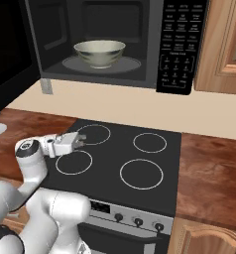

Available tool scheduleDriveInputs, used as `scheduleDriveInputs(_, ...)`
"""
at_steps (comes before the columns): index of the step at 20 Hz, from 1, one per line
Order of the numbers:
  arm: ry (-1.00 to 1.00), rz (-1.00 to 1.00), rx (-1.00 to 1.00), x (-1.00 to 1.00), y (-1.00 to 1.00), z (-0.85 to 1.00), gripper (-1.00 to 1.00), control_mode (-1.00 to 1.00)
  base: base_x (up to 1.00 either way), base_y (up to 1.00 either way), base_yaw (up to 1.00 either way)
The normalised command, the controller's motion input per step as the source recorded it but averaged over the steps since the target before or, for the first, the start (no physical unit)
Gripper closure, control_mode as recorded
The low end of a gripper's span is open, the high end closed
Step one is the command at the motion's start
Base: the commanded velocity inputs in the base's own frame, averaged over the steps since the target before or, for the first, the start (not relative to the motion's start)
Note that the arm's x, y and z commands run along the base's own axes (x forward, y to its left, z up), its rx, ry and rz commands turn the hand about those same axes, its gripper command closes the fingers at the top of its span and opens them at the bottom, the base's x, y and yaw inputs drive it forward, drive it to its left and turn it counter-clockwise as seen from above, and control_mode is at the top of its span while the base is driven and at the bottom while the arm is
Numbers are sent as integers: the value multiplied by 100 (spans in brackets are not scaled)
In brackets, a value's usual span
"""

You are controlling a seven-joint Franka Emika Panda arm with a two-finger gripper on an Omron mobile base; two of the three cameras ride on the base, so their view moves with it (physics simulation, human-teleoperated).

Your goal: Remove the pear from the bowl and place it on the small plate. Then place the bowl with only the shrimp in the microwave, close the door, and press the start button to microwave the shrimp.

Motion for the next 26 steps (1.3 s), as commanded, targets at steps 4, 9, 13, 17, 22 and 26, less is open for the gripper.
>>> scheduleDriveInputs(4,0,-1,-15,-48,56,24,-100,-100,0,0,0)
scheduleDriveInputs(9,0,0,-17,-14,67,3,-100,-100,0,0,0)
scheduleDriveInputs(13,0,0,-15,1,53,-33,-100,-100,0,0,0)
scheduleDriveInputs(17,0,0,-14,-17,76,3,-100,-100,0,0,0)
scheduleDriveInputs(22,0,0,-14,-34,99,22,-100,-100,0,0,0)
scheduleDriveInputs(26,0,0,-14,-21,100,32,-100,-100,0,0,0)
